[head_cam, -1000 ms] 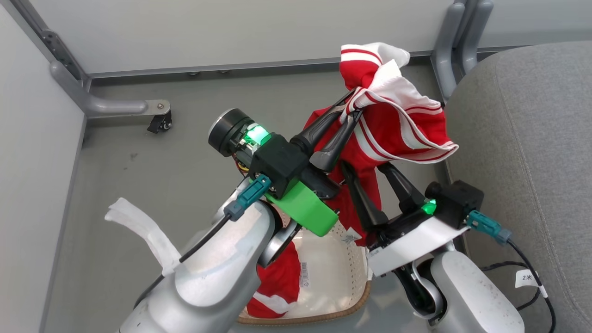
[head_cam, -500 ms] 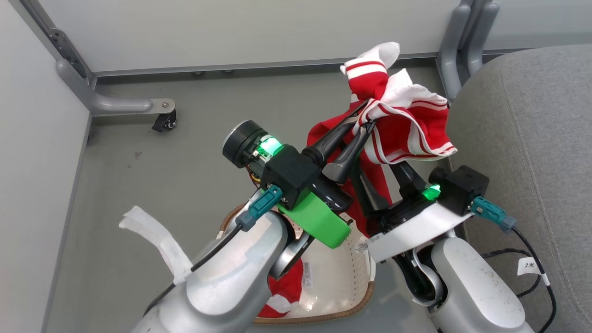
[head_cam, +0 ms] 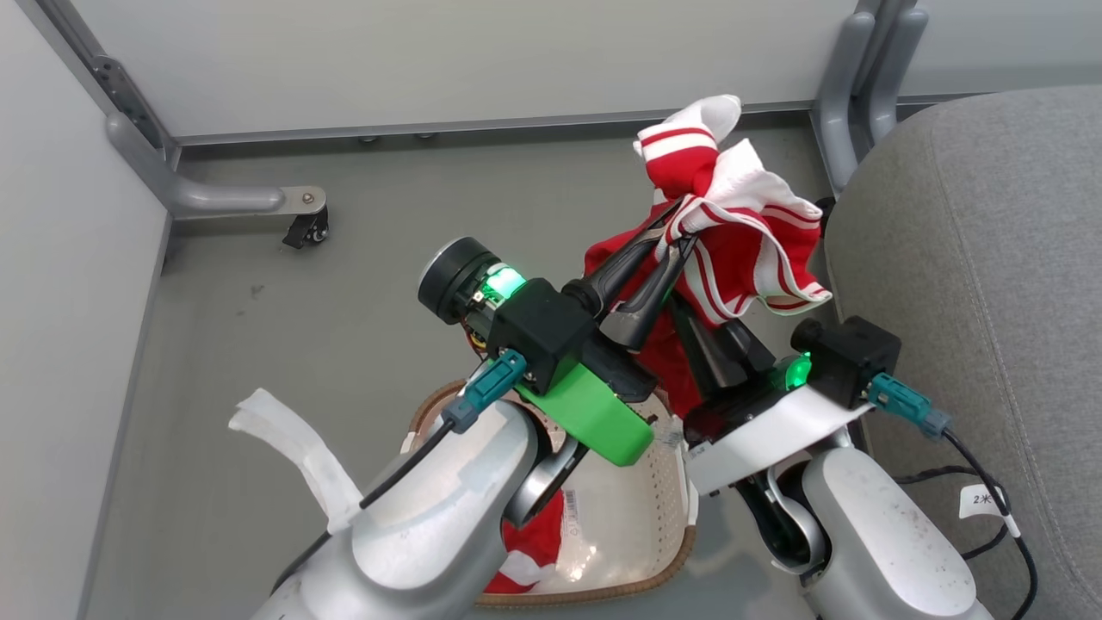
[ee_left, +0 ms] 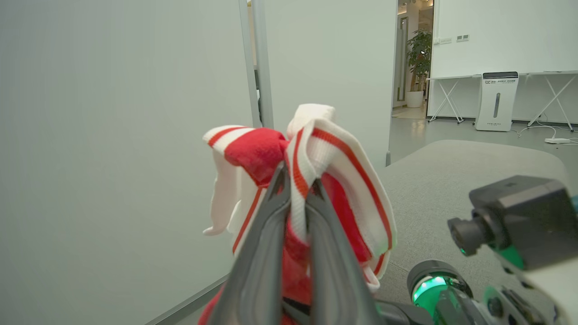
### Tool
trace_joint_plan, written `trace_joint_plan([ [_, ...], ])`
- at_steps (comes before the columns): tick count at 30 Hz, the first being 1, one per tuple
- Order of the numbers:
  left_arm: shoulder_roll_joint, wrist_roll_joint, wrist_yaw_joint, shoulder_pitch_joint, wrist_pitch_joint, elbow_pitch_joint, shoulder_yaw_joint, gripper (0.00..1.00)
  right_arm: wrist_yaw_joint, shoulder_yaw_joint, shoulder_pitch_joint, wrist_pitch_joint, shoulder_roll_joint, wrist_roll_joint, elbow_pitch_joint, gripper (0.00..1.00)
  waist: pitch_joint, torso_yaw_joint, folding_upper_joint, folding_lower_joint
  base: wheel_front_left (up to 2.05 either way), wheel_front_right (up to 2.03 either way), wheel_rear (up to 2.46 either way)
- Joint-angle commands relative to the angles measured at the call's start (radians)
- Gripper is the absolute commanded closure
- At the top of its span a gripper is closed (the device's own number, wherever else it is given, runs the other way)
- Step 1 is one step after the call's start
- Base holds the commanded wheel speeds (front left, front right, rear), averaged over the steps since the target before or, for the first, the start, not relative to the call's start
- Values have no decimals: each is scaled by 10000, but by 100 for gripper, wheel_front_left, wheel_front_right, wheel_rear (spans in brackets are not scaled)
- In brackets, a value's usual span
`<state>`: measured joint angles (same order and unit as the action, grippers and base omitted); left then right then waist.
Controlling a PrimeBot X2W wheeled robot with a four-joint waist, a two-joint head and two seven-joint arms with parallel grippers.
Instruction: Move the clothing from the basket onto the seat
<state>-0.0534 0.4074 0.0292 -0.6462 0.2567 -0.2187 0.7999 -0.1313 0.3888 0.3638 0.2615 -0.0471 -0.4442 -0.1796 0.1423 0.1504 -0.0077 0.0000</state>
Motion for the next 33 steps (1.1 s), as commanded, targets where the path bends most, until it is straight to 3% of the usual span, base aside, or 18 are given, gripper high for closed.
trace_joint_plan([
  [1,-9,10,-41,94,57,-33,-49,100,10,-2,-77,29,-37,112,25,100,-15,-24,77,0,0,0,0],
  [3,-38,-75,-93,63,65,-72,-85,100,10,41,-109,29,-37,220,27,100,-23,-39,77,0,0,0,0],
  [4,-59,-148,-137,42,71,-100,-89,65,10,52,-132,29,-37,255,36,100,-29,-46,77,0,0,0,0],
  [5,-72,-182,-153,48,77,-134,-83,0,10,48,-140,29,-37,308,36,100,-32,-49,77,0,0,0,0],
  [20,-245,-375,-141,215,91,-322,-29,0,10,-209,-326,29,-37,1171,-65,100,22,-244,77,0,0,0,0],
  [33,-638,-630,-60,262,73,-362,217,0,10,-1496,-704,29,-35,2465,16,100,360,-1513,77,0,0,0,0],
])
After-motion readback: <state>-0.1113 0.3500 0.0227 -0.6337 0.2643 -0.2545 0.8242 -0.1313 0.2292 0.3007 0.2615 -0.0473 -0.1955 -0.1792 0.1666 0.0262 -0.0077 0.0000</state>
